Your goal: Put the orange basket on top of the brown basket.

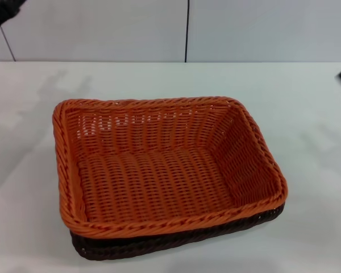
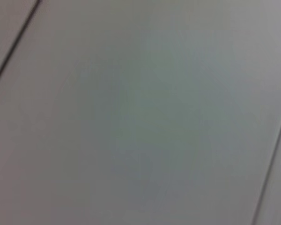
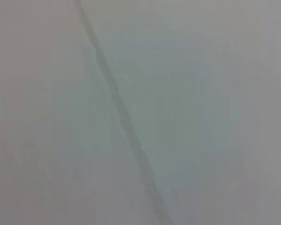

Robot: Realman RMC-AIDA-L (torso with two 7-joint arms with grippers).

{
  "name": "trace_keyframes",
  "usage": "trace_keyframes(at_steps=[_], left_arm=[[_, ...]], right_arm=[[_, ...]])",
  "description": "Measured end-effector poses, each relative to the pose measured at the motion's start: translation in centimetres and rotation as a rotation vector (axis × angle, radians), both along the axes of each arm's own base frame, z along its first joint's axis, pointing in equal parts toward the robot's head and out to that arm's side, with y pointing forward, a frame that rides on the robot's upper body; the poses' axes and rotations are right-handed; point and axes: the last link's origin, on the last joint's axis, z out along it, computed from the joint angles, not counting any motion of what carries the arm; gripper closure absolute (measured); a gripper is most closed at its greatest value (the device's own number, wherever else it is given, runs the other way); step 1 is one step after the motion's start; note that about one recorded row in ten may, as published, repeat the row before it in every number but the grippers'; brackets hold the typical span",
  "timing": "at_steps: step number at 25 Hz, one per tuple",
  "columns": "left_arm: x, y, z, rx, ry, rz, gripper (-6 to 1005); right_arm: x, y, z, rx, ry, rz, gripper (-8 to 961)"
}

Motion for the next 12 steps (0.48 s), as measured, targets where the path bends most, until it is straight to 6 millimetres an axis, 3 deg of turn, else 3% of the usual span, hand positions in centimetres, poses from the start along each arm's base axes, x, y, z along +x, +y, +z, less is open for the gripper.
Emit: trace_keyframes(at_steps=[2,6,12], left_arm=[[-0.7,-0.4,0.6,0.025,-0.017,0.013,139],[-2.1,-2.1,1.6,0.095,-0.041,0.010,139],[-4.6,-5.3,2.1,0.244,-0.092,0.030,140]], right_arm=[[1.3,0.2,2.1,0.084,-0.033,-0.056,299],[4.1,0.8,5.3,0.223,-0.073,-0.228,298],[5.9,1.1,7.5,0.354,-0.108,-0.357,297]])
